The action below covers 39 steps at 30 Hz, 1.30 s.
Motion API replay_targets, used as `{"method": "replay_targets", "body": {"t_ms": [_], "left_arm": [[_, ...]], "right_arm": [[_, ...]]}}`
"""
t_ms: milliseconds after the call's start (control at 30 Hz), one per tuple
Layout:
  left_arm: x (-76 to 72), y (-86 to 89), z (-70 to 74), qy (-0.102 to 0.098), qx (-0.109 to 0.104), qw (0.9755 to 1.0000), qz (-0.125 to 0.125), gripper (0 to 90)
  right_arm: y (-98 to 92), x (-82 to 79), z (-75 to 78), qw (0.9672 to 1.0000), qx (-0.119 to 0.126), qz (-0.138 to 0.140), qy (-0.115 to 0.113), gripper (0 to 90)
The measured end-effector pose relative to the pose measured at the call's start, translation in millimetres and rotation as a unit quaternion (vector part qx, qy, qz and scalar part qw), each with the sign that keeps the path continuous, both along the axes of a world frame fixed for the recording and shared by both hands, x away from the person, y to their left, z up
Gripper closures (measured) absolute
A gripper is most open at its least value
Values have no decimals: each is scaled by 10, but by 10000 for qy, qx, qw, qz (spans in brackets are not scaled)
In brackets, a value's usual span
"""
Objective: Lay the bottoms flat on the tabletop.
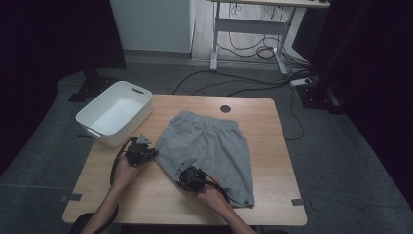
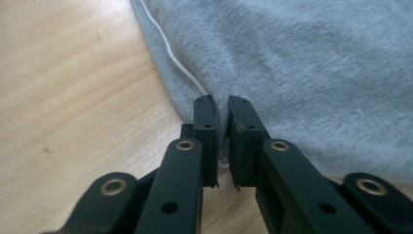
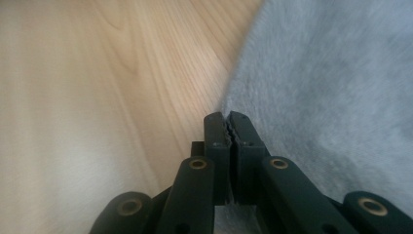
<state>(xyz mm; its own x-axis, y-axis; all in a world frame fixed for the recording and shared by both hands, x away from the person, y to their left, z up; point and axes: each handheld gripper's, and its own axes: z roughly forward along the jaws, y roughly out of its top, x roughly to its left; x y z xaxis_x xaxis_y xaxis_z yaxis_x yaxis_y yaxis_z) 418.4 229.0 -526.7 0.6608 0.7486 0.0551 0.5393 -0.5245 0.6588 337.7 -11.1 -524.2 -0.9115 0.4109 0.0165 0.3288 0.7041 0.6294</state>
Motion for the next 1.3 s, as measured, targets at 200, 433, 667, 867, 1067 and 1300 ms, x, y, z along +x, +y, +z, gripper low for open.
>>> {"method": "replay_targets", "body": {"t_ms": [200,433,667,867,1067,1300], "left_arm": [[-60,-38,653,-705,-523,9960,-148,836],[250,-229,846,-954,-441,9945,-11,789],[394,-189,270,-230,60,9994,248,466],[75,73,415,-300,-282,9990,183,372],[-284,127,333,110,-422,9988,-209,354],[-551,26,68,392,-214,9972,-601,357]], "right_arm": [[-269,-47,443,9981,535,-121,-285,877],[-620,250,727,9930,676,-815,-520,851],[-771,401,208,9923,272,-1211,-30,555],[-1065,353,161,9878,233,-1538,-90,447],[-1388,255,170,9816,260,-1887,-115,425],[-1764,70,126,9731,148,-2292,-180,414]]}}
